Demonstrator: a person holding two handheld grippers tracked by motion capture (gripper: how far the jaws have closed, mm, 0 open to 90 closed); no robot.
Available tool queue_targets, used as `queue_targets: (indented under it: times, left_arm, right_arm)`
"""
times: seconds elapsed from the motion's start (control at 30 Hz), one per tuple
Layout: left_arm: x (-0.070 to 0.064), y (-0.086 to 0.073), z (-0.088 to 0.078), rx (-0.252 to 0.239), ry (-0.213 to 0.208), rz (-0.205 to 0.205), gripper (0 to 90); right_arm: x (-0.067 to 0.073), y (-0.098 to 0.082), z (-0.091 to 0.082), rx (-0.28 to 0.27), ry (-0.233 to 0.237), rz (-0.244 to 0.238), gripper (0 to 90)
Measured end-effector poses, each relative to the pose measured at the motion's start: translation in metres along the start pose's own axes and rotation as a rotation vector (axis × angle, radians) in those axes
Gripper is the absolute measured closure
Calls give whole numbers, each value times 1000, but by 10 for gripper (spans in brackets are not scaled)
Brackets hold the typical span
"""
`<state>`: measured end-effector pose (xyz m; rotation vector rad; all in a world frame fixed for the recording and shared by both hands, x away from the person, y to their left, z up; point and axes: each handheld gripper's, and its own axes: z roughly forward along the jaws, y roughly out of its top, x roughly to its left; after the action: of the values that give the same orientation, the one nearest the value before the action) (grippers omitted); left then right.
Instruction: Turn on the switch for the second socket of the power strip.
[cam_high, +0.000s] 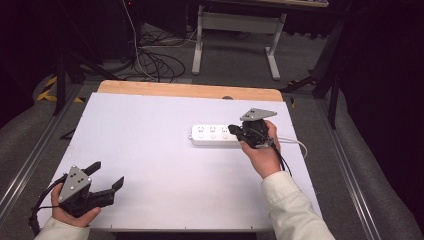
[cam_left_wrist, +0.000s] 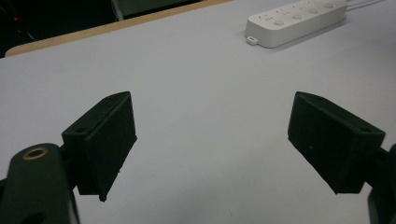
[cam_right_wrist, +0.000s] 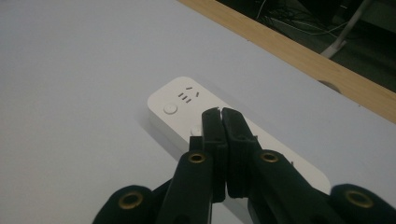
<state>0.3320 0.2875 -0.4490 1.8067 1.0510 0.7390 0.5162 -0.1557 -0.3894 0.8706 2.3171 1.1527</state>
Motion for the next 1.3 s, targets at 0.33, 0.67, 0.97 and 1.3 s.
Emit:
queue_targets:
  times: [0.33,0.67,0.97,1.3]
  left_arm:
    - [1,0,-1,-5,-6,-7,148]
    - [0,0,-2,-11,-11,-5,150]
    - [-1,1,-2,-9,-25,-10,147]
    - [-3,1,-3,-12,-36,-13,139]
  right_arm:
    - [9,1,-19,-40,18,-34,821]
    - [23,-5,-45,-72,42,-60,490]
    - [30,-24,-63,-90,109,-38,353]
    - [33,-56,-77,-128,168,12,315]
